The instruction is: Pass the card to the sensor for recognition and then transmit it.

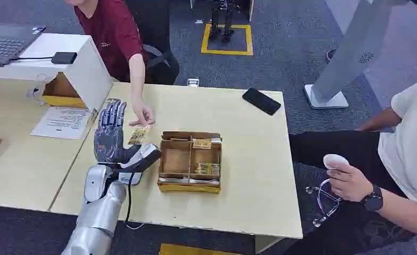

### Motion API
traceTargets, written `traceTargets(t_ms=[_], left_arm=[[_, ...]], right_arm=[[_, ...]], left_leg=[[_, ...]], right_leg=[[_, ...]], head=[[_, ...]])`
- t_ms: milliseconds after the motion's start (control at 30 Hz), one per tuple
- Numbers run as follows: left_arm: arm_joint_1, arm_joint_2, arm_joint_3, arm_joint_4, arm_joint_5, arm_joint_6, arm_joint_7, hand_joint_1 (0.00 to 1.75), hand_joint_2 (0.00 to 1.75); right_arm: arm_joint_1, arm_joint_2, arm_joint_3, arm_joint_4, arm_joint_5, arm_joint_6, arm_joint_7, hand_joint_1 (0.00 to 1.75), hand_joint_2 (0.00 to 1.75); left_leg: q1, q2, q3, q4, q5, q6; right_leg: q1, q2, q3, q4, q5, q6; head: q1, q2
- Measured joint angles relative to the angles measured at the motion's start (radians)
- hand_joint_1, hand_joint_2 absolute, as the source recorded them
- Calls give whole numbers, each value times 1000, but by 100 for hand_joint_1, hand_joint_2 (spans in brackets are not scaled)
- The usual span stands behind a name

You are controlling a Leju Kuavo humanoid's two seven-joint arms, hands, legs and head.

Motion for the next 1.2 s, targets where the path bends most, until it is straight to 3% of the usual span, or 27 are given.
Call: traceTargets(t_ms=[133,167,1000,1200], left_arm=[[0,0,0,0,0,0,0,3,175],[0,0,0,0,0,0,0,175,175],[1,18,11,2,13,0,-27,175,175],[-11,12,57,44,119,0,-115,175,175]], right_arm=[[0,0,-6,0,0,0,-1,0,0],[0,0,-7,0,0,0,-1,0,0],[0,2,-18,0,36,-14,-3,0,0],[0,2,-33,0,51,-13,-5,0,0]], left_leg=[[0,0,0,0,0,0],[0,0,0,0,0,0],[0,0,0,0,0,0],[0,0,0,0,0,0]], right_leg=[[0,0,0,0,0,0],[0,0,0,0,0,0],[0,0,0,0,0,0],[0,0,-1,0,0,0]], head=[[0,0],[0,0],[0,0],[0,0]])
